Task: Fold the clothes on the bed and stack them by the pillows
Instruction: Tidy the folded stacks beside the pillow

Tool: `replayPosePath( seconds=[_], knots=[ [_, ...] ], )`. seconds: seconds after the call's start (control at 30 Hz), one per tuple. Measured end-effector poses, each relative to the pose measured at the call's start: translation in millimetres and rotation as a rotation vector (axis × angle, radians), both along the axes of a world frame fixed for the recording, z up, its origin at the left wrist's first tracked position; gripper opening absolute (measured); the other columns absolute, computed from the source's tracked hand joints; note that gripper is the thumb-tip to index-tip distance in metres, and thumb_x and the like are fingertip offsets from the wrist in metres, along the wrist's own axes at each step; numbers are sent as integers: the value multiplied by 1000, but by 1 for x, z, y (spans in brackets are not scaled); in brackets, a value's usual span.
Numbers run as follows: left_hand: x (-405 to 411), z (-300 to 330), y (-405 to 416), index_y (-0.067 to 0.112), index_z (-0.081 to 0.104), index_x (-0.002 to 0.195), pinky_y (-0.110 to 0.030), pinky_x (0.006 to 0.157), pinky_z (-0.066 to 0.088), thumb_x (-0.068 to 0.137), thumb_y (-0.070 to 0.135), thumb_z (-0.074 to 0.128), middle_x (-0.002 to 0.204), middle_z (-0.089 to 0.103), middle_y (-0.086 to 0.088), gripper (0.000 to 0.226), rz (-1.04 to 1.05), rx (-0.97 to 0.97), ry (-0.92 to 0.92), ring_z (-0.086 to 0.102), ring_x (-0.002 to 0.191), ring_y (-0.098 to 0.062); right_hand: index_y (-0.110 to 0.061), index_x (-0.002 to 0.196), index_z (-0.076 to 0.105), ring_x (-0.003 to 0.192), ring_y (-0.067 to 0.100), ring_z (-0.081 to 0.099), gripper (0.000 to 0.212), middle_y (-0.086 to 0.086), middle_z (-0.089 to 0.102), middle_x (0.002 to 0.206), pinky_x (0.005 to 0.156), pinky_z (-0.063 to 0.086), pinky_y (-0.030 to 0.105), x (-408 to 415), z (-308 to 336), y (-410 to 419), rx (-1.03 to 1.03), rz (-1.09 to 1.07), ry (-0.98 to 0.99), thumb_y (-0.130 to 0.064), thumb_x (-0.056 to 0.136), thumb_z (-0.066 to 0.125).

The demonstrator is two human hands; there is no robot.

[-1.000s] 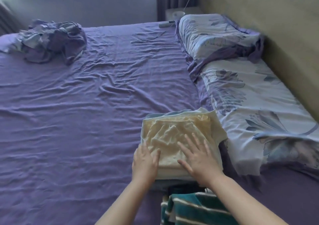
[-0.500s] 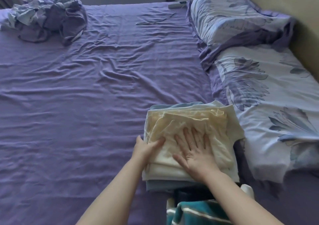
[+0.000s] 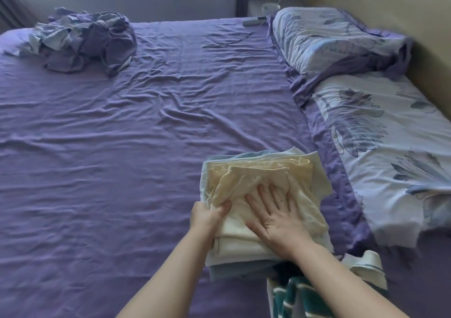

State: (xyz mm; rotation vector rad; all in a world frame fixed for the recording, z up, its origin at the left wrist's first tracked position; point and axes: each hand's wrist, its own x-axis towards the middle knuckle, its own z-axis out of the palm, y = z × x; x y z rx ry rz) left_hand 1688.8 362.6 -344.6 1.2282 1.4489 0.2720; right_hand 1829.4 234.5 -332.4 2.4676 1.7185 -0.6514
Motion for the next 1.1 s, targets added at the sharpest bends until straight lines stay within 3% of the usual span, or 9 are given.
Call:
replayPosePath(
  seconds=[0.1, 0.23, 0.3, 0.43, 0.6, 0.77, 0.9, 1.0, 1.1],
  knots=[
    [-46, 10, 19, 14, 68, 84, -33, 72, 53, 70, 32, 81, 81, 69, -4, 26, 18, 26, 32, 65, 80, -23, -45, 137, -25, 125, 12, -43, 64, -13, -41, 137, 107, -24, 42, -40, 2, 21, 43, 42, 48, -66, 91, 14],
    [-107, 20, 43, 19, 64, 76, -27, 59, 45, 72, 28, 81, 76, 66, 0, 20, 57, 47, 59, 62, 76, -19, -45, 145, -9, 133, 16, -35, 60, -10, -30, 146, 109, -22, 44, -91, 3, 48, 105, 114, 87, -62, 93, 17],
    [-138, 20, 53, 15, 65, 80, -31, 66, 47, 72, 26, 81, 80, 67, -4, 21, 78, 30, 62, 63, 77, -22, -40, 148, -1, 142, 16, -23, 58, -7, -17, 156, 109, -21, 41, -112, 0, 57, 165, 100, 95, -57, 95, 19],
    [-180, 7, 64, 3, 66, 94, -38, 78, 53, 74, 23, 80, 90, 70, -14, 32, 111, -44, 24, 66, 85, -30, -32, 149, -3, 144, 14, -15, 72, -6, -9, 158, 114, -11, 39, -128, -10, 58, 308, -131, 113, -57, 93, 35],
    [-191, -10, 62, 2, 64, 96, -33, 69, 52, 74, 23, 79, 91, 70, -13, 34, 144, -126, -41, 66, 83, -28, -20, 149, -10, 145, 25, -3, 119, 1, -10, 158, 115, 11, 45, -107, -20, 49, 145, -636, 308, -78, 68, 53],
    [-193, -9, 65, 6, 64, 89, -30, 61, 51, 74, 24, 79, 87, 71, -10, 28, 137, -180, -78, 67, 79, -24, -32, 144, -22, 142, 36, 12, 137, 16, -9, 156, 112, 22, 44, -102, -34, 50, 119, -870, 533, -74, 53, 71],
    [-191, -6, 65, 7, 64, 89, -28, 58, 50, 75, 29, 77, 86, 71, -9, 28, 125, -197, -89, 68, 76, -21, -39, 141, -23, 132, 33, 36, 146, 17, 32, 147, 105, 38, 40, -93, -38, 54, 130, -896, 680, -73, 40, 76],
    [-190, -5, 64, 9, 64, 90, -28, 60, 50, 76, 32, 76, 87, 70, -8, 30, 124, -146, -88, 67, 79, -21, -37, 143, -20, 123, 28, 47, 148, 6, 44, 141, 97, 41, 32, -90, -40, 54, 187, -890, 750, -68, 37, 79],
    [-189, -4, 61, 9, 65, 90, -31, 65, 52, 76, 31, 77, 88, 71, -9, 29, 126, -103, -84, 67, 81, -24, -36, 146, -9, 121, 26, 49, 141, 2, 46, 138, 99, 41, 33, -86, -40, 52, 264, -894, 813, -54, 43, 86]
  ],
)
